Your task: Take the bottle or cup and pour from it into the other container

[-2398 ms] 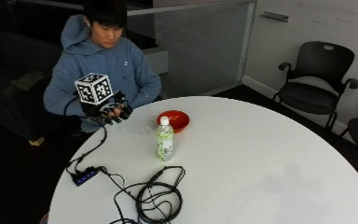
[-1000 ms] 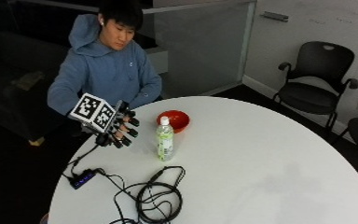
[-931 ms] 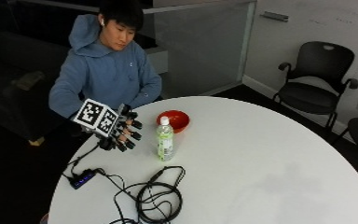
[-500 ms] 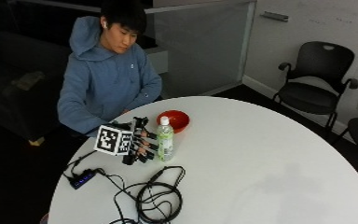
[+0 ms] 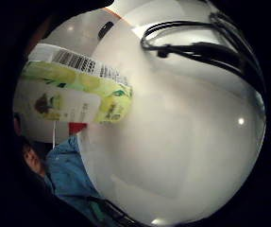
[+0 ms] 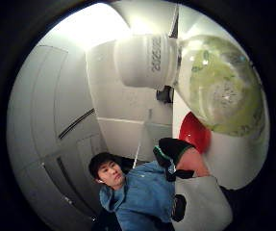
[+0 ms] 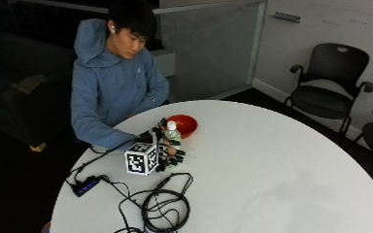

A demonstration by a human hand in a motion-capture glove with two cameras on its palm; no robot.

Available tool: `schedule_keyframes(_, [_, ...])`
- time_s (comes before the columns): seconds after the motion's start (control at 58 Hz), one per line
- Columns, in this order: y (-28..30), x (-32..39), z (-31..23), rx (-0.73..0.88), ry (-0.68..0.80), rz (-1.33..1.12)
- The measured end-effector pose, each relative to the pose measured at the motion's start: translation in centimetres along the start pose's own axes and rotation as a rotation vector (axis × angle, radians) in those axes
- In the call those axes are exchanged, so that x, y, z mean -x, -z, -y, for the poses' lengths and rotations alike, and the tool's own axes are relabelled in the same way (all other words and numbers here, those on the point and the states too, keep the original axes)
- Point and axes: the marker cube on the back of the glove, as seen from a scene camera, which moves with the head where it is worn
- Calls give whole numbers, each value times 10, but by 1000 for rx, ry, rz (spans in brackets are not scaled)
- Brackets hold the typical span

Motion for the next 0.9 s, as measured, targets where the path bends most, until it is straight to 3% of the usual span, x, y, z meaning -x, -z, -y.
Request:
schedule_keyframes(0.224, [-13,-2,15,-190,98,124])
schedule_keyframes(0.552, [-12,1,30,-325,93,172])
schedule_keyframes(0.742, [-33,20,26,-238,65,-27])
schedule_keyframes(0.897, [-45,60,22,-43,88,-355])
